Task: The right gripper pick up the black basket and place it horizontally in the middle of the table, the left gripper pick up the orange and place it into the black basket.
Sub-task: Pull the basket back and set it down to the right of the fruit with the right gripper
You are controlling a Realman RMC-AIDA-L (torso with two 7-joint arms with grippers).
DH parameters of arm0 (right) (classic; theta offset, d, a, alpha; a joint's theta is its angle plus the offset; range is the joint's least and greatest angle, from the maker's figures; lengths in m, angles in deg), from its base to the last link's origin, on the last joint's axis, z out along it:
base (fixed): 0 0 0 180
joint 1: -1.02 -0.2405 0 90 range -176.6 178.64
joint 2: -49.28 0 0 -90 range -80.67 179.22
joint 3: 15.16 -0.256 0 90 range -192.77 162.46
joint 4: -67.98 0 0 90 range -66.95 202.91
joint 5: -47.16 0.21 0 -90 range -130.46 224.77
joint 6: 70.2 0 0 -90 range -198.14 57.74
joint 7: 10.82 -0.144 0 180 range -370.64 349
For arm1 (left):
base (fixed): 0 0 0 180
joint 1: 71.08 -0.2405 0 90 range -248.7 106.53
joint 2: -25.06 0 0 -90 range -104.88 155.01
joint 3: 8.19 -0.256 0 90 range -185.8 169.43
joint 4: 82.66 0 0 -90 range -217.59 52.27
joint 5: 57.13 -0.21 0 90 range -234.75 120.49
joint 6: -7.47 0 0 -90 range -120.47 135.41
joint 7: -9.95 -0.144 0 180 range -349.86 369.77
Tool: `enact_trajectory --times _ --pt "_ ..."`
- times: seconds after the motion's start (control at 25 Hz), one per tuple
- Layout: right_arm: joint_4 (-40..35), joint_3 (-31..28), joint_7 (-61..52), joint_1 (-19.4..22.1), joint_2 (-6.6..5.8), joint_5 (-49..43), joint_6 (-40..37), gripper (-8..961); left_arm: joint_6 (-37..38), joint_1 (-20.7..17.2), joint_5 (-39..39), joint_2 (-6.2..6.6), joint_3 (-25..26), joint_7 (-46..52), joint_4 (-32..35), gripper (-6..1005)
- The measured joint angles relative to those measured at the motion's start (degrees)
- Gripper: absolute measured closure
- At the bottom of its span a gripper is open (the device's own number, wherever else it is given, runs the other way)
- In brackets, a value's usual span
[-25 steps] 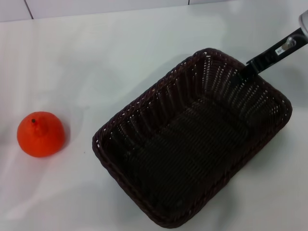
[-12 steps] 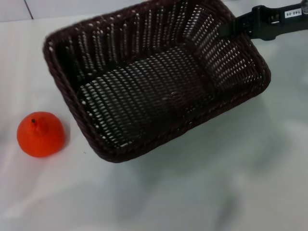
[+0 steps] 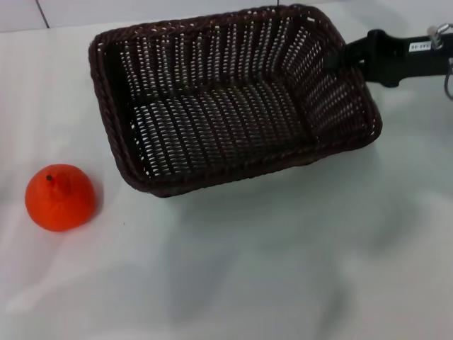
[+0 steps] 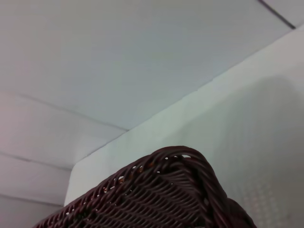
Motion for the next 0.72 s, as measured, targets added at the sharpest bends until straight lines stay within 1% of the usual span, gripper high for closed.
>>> enact_trajectory --times 0.12,0.32,0.48,0.72 --pt "1.4 -0.1 -0.4 0.2 0.50 0.0 -2.4 749 0.4 -0.1 0.0 -0.20 0.0 0.4 -0.4 205" --pt "1.8 -0.2 -0.2 0.5 1.84 0.1 -5.6 713 0.5 -0.4 0.0 -0.32 -0.1 0.4 -0.6 205" --pt "1.9 -0.2 0.2 0.6 2.60 0.1 -6.7 685 0.4 -0.5 0.0 -0.37 -0.3 0.6 -0.7 204" --pt "2.0 -0.3 0.3 0.6 3.21 0.1 -7.6 643 0.4 -0.8 -0.1 -0.42 -0.4 0.9 -0.7 205"
